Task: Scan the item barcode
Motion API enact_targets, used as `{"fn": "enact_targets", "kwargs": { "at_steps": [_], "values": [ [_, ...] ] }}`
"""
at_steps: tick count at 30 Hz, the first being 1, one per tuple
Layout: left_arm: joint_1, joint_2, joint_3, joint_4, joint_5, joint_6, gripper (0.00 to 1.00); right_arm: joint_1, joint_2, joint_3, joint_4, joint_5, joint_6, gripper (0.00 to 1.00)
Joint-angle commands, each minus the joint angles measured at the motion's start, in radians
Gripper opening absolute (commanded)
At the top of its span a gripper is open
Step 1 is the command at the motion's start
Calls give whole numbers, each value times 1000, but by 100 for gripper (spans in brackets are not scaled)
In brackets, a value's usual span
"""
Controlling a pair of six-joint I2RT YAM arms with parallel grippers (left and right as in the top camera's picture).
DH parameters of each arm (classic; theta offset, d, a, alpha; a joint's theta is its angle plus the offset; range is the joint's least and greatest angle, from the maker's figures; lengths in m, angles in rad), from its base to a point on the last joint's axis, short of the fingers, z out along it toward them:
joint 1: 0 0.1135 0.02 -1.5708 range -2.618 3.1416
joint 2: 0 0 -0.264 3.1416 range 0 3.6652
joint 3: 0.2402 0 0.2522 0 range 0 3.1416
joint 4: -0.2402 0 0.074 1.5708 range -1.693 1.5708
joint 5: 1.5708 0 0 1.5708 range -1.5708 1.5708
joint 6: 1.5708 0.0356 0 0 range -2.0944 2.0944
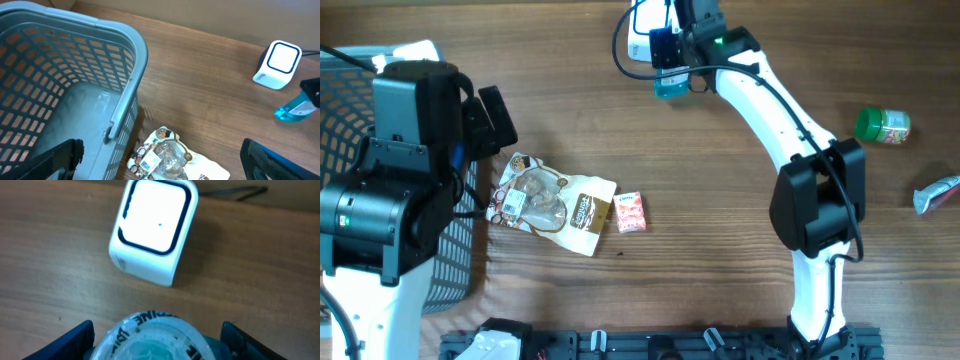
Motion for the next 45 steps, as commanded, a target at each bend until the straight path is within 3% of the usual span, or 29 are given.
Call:
{"fn": "enact_targets", "kwargs": {
  "at_steps": [1, 10, 12, 16, 18, 22, 32, 33, 38, 45],
  "values": [
    [3, 0, -3, 8, -13, -2, 100, 4, -8, 4, -3, -2, 28, 44],
    [3, 0, -3, 8, -13, -2, 100, 9, -7, -69, -42, -10, 80, 56],
    [3, 0, -3, 8, -13, -2, 100, 10, -8, -72, -39, -9, 79, 67],
    [3, 0, -3, 8, -13, -2, 100, 10, -8, -72, -31, -9, 76, 72],
    [3, 0, -3, 8, -14, -2, 100, 10, -9, -71, -30, -9, 76, 82],
    [3, 0, -3, 8, -17, -2, 100, 10, -19, -60, -17, -5, 41, 92],
    [3, 0, -3, 7, -28, -1, 100, 10, -66, -48, -106, 22, 55, 93],
    [3, 0, -3, 6, -28, -2, 100, 10, -66, -48, -132, 37, 77, 99],
    [3, 0, -3, 8, -28, -2, 100, 10, -58, -51, -378, -13, 238, 100],
    [3, 0, -3, 0, -27, -2, 100, 45, -56, -198, -369, -71, 266, 100]
  ]
}}
